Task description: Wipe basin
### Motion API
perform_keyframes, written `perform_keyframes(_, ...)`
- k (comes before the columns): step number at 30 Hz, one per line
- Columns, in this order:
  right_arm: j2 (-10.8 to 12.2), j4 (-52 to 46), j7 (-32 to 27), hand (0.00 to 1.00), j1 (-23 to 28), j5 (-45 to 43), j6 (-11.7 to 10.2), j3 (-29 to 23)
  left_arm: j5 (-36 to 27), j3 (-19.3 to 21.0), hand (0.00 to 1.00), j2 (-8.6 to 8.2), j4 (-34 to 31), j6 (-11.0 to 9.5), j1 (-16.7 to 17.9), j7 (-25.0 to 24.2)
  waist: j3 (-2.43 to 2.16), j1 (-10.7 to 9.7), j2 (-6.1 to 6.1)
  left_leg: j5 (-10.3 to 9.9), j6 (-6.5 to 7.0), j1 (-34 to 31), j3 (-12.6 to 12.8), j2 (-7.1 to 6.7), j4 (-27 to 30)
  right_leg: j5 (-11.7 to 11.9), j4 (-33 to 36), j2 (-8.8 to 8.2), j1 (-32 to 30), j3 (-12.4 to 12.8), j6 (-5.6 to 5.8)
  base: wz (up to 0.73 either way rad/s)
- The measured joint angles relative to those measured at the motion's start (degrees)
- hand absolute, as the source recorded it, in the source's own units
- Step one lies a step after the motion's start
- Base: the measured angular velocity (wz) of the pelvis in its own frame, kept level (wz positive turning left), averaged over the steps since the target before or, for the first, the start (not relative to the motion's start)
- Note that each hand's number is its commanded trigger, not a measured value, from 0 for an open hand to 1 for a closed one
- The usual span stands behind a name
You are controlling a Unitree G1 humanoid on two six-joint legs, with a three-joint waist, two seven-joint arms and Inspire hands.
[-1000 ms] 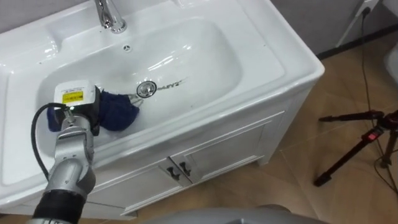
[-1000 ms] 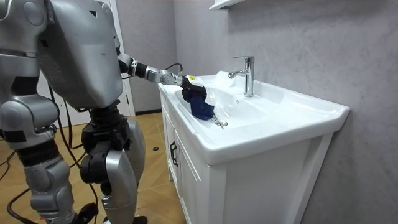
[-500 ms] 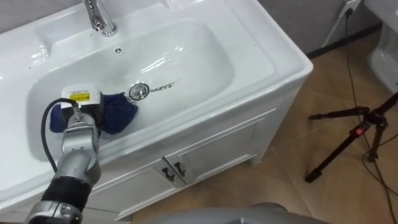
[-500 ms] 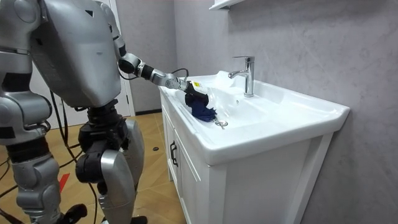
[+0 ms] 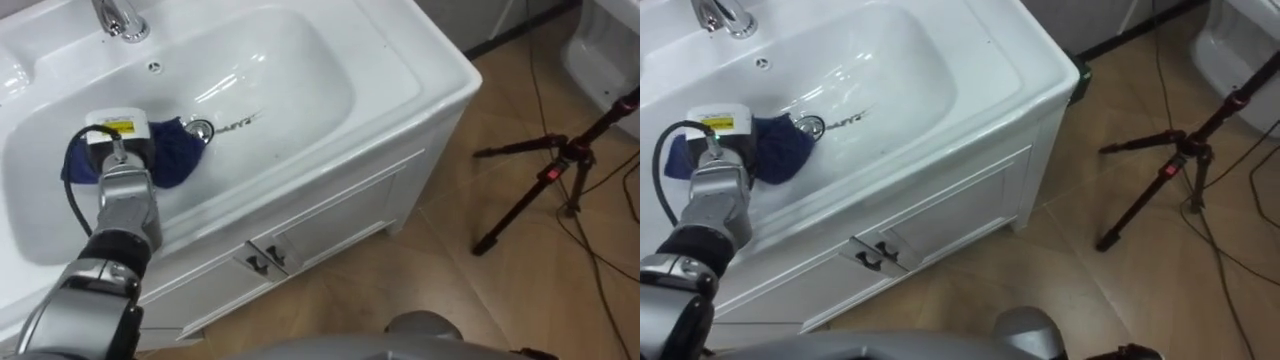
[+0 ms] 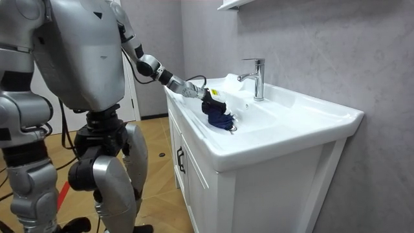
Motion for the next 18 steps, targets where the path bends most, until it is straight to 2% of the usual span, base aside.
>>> perform_keyframes(5, 0.02, -0.57, -0.44, 0.0, -0.61, 0.36, 0.05, 1.39, -0.03, -0.1, 1.0, -0.3, 2.36, 1.06, -2.78, 1.55, -0.05, -0.02, -0.54, 0.68, 0.21, -2.3, 0.41, -0.34, 0.05, -0.09, 2.16, -0.3, -3.46, 0.31, 0.02, -0.02)
perform_keyframes(7, -0.02, -0.52, -1.02, 0.0, -0.99, 0.75, 0.03, 2.36, -0.04, -0.1, 1.0, -0.73, 4.35, 1.16, -4.47, 2.52, 0.21, -0.07, -1.1, 0.98, 0.29, -2.63, 0.39, -0.47, 0.04, -0.11, 2.18, -0.46, -3.84, 0.22, 0.02, 0.0)
perform_keyframes(12, -0.15, 0.11, -1.5, 0.0, -1.67, 0.71, 0.01, 3.72, -0.15, -0.93, 1.0, -0.98, 5.69, 1.17, -5.54, 4.31, 0.22, -0.33, -1.42, 1.2, 0.64, -3.48, 0.18, -0.83, 0.31, 0.1, 2.24, -0.85, -4.5, 0.17, 0.35, 0.03)
perform_keyframes(18, -0.14, 0.47, -1.47, 0.0, -2.54, 0.62, -0.02, 4.32, -0.47, -1.88, 1.0, -0.98, 6.83, 1.7, -6.39, 7.15, 0.35, -1.66, -1.65, 1.49, 0.92, -4.7, 0.32, -0.95, 0.33, 0.17, 2.44, -0.99, -5.66, 0.19, 0.55, 0.03)
